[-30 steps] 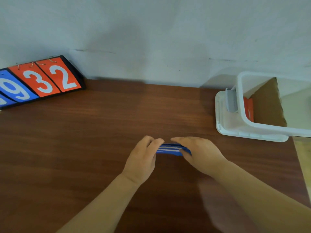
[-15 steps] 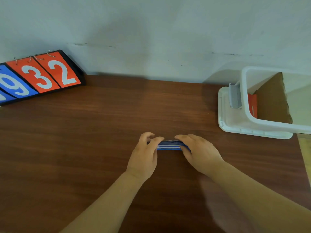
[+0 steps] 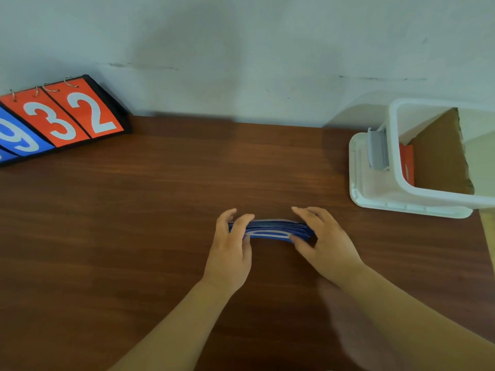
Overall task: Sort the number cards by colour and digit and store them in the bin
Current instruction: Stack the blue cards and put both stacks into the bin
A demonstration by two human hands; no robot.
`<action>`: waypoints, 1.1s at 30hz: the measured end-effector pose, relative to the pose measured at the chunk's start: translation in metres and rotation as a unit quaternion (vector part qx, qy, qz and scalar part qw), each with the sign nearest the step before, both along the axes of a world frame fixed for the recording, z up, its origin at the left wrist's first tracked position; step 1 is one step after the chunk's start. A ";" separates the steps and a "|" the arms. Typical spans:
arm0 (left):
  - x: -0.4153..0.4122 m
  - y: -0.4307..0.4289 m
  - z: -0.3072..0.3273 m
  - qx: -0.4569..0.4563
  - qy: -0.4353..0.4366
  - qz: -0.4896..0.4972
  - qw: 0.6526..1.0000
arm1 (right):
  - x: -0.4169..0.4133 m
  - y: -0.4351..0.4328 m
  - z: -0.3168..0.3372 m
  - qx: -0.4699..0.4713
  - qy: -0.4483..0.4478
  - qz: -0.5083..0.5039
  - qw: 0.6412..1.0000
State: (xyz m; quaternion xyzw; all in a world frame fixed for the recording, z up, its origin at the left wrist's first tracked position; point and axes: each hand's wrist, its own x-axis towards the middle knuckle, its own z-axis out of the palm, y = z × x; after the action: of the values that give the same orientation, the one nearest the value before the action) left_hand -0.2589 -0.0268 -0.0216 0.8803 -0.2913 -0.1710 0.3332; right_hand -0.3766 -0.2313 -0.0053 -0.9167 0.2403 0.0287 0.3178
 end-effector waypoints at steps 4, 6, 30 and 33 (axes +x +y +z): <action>-0.008 -0.013 0.003 -0.019 0.015 -0.017 1.000 | 0.006 0.011 -0.003 0.074 -0.015 -0.006 0.997; -0.007 -0.015 0.002 -0.023 0.006 -0.011 1.000 | 0.009 0.013 -0.004 0.076 -0.025 -0.023 0.997; 0.003 -0.014 0.005 0.014 0.011 -0.025 1.000 | 0.008 0.007 -0.007 0.015 -0.017 0.069 0.997; 0.006 -0.017 0.010 0.020 0.055 -0.021 0.998 | 0.010 0.008 -0.005 0.010 -0.015 0.068 0.998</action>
State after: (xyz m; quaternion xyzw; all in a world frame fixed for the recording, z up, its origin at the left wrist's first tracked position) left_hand -0.2524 -0.0435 -0.0116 0.8697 -0.2878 -0.2322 0.3270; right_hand -0.3661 -0.2238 -0.0104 -0.9280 0.1722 0.0392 0.3282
